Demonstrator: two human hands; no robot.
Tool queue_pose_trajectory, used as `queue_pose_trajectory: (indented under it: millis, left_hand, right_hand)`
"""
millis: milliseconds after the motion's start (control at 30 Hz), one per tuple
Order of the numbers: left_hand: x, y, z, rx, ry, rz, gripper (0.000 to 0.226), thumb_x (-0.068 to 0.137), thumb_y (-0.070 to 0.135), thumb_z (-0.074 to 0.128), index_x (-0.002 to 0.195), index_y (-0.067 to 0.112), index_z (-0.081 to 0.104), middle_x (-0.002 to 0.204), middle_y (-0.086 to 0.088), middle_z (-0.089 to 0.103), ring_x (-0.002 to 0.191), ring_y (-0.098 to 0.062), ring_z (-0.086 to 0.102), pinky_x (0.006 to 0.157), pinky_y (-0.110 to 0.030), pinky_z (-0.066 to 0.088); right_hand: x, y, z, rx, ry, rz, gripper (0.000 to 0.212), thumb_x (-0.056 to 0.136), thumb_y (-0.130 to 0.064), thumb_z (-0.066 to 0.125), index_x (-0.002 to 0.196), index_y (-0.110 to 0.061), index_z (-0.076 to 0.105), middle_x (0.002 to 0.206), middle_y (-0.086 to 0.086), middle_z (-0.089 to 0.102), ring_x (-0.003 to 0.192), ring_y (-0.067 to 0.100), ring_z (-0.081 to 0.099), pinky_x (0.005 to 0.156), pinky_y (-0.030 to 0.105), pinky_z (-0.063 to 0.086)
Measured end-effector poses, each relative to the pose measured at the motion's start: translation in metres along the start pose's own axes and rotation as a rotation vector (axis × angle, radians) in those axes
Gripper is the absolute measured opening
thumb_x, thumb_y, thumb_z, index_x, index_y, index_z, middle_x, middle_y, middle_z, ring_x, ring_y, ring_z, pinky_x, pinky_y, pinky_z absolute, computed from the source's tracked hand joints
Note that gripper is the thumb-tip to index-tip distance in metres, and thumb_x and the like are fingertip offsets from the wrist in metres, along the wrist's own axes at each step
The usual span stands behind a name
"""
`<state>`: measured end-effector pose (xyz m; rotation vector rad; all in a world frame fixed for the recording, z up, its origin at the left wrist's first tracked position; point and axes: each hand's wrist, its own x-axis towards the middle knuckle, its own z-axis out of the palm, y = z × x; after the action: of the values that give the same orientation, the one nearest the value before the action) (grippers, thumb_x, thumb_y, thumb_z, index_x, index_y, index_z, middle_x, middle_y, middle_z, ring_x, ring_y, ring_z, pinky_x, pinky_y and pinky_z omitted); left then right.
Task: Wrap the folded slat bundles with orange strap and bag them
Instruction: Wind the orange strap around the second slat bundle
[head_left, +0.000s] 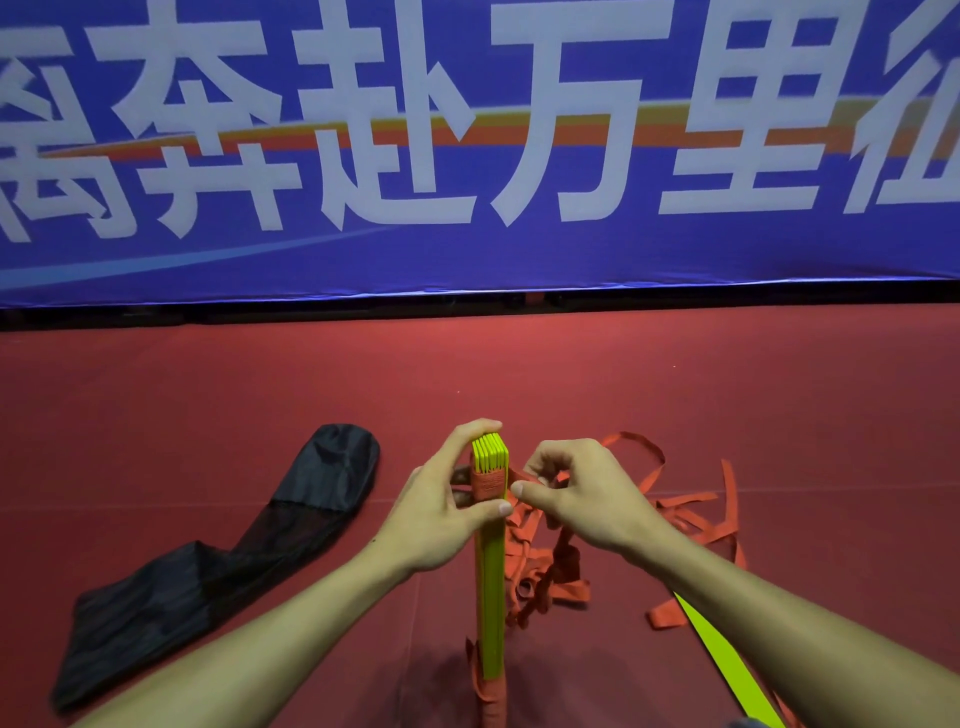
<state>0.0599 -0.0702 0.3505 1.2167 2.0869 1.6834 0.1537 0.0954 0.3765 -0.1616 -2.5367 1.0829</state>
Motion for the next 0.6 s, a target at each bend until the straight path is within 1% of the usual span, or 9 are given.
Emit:
queue_pose_trajectory:
  millis: [67, 167, 233, 300, 367, 500, 567, 600]
  left_hand:
    - [0.001, 0.0, 0.001, 0.044, 0.01, 0.01, 0.075, 0.08, 0.001, 0.079, 0.135, 0.042, 0.048, 0.097, 0.002, 0.07, 0.091, -0.015, 0.07, 0.092, -0.039, 0.059]
    - [0.002, -0.002, 0.002, 0.094, 0.015, 0.026, 0.076, 0.081, 0.007, 0.08, 0.137, 0.046, 0.045, 0.099, 0.002, 0.071, 0.095, -0.02, 0.072, 0.092, -0.04, 0.058]
    - [0.002, -0.002, 0.004, 0.131, 0.025, 0.037, 0.077, 0.083, 0.011, 0.079, 0.139, 0.047, 0.041, 0.101, 0.003, 0.072, 0.096, -0.02, 0.072, 0.09, -0.042, 0.058]
    - [0.003, 0.0, 0.008, 0.158, 0.029, 0.044, 0.079, 0.083, 0.012, 0.077, 0.14, 0.051, 0.038, 0.101, 0.004, 0.073, 0.095, -0.018, 0.072, 0.087, -0.042, 0.059]
    - [0.003, 0.002, 0.01, 0.181, 0.036, 0.044, 0.085, 0.08, 0.009, 0.076, 0.138, 0.056, 0.037, 0.1, 0.002, 0.073, 0.092, -0.019, 0.072, 0.083, -0.041, 0.059]
    - [0.004, 0.004, 0.012, 0.22, 0.046, 0.039, 0.099, 0.074, -0.002, 0.069, 0.135, 0.067, 0.032, 0.09, -0.005, 0.07, 0.077, -0.031, 0.066, 0.071, -0.044, 0.057]
    - [0.004, 0.005, 0.013, 0.223, 0.049, 0.034, 0.099, 0.074, 0.002, 0.069, 0.136, 0.068, 0.03, 0.089, -0.008, 0.069, 0.076, -0.034, 0.064, 0.07, -0.045, 0.056]
    - [0.003, 0.007, 0.013, 0.221, 0.05, 0.033, 0.097, 0.074, 0.006, 0.071, 0.136, 0.068, 0.03, 0.09, -0.006, 0.069, 0.077, -0.033, 0.065, 0.072, -0.045, 0.056]
  right_hand:
    - [-0.001, -0.003, 0.001, -0.01, 0.002, -0.021, 0.018, 0.081, -0.021, 0.075, 0.07, -0.016, 0.062, 0.057, -0.005, 0.056, 0.05, 0.004, 0.048, 0.056, 0.027, 0.041]
    - [-0.003, -0.005, 0.003, -0.003, 0.002, -0.037, 0.017, 0.079, -0.019, 0.075, 0.07, -0.018, 0.061, 0.061, -0.004, 0.056, 0.054, 0.006, 0.045, 0.057, 0.027, 0.04]
    - [-0.004, -0.006, 0.004, 0.013, 0.013, -0.037, 0.022, 0.077, -0.021, 0.078, 0.068, -0.02, 0.058, 0.06, -0.005, 0.053, 0.055, 0.007, 0.042, 0.057, 0.026, 0.037]
    - [-0.004, -0.007, 0.004, 0.03, 0.052, -0.024, 0.032, 0.074, -0.029, 0.082, 0.064, -0.019, 0.053, 0.058, -0.005, 0.048, 0.053, 0.007, 0.036, 0.054, 0.025, 0.032]
    - [-0.004, -0.009, 0.007, 0.002, 0.119, -0.003, 0.042, 0.07, -0.036, 0.084, 0.061, -0.018, 0.047, 0.056, -0.004, 0.042, 0.052, 0.009, 0.03, 0.051, 0.025, 0.027]
    - [-0.005, -0.012, 0.015, -0.058, 0.211, 0.062, 0.054, 0.062, -0.048, 0.086, 0.061, -0.019, 0.039, 0.052, -0.005, 0.037, 0.051, 0.012, 0.03, 0.05, 0.028, 0.026]
    - [-0.005, -0.013, 0.018, -0.081, 0.228, 0.077, 0.055, 0.063, -0.048, 0.085, 0.06, -0.02, 0.038, 0.051, -0.005, 0.036, 0.05, 0.012, 0.03, 0.049, 0.029, 0.026]
    - [-0.005, -0.013, 0.018, -0.095, 0.226, 0.077, 0.053, 0.065, -0.047, 0.085, 0.06, -0.02, 0.039, 0.051, -0.005, 0.038, 0.051, 0.012, 0.031, 0.049, 0.028, 0.027]
